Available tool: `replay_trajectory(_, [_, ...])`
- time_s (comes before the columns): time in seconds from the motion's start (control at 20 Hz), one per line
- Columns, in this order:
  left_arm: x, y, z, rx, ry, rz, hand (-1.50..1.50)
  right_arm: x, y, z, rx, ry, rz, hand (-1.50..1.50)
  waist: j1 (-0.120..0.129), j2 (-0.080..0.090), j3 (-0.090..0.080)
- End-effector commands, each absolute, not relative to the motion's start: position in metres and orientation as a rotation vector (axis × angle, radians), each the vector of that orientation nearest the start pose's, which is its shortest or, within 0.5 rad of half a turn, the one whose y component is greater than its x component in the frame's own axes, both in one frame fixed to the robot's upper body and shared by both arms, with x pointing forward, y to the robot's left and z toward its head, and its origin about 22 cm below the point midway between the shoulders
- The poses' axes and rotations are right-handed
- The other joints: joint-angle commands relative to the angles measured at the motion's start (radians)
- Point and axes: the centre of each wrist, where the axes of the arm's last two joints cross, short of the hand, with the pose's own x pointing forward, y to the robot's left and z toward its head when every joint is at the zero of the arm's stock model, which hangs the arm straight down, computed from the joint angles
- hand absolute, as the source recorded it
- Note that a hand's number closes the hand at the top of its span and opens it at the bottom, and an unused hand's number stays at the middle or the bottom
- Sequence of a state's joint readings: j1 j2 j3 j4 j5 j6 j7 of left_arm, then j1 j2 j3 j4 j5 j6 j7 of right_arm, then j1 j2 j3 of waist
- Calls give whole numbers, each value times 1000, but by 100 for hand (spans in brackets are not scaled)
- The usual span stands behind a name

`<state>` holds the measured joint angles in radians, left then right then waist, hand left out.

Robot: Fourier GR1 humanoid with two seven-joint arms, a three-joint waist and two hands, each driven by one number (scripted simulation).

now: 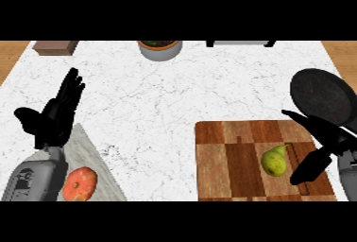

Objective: Pick the pear from the cutting board and place it in the pan

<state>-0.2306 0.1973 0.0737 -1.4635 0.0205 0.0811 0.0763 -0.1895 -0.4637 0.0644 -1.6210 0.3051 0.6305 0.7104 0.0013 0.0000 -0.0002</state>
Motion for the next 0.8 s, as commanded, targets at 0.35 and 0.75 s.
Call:
replay_trajectory(0.35, [301, 263, 48, 180, -1614, -47, 0, 290, -294, 70, -471, -709, 1026, -150, -2, 0, 0])
replay_trajectory(0.75, [303, 281, 33, 200, -1619, -63, 0, 282, -275, 28, -420, -669, 1054, -150, -2, 0, 0])
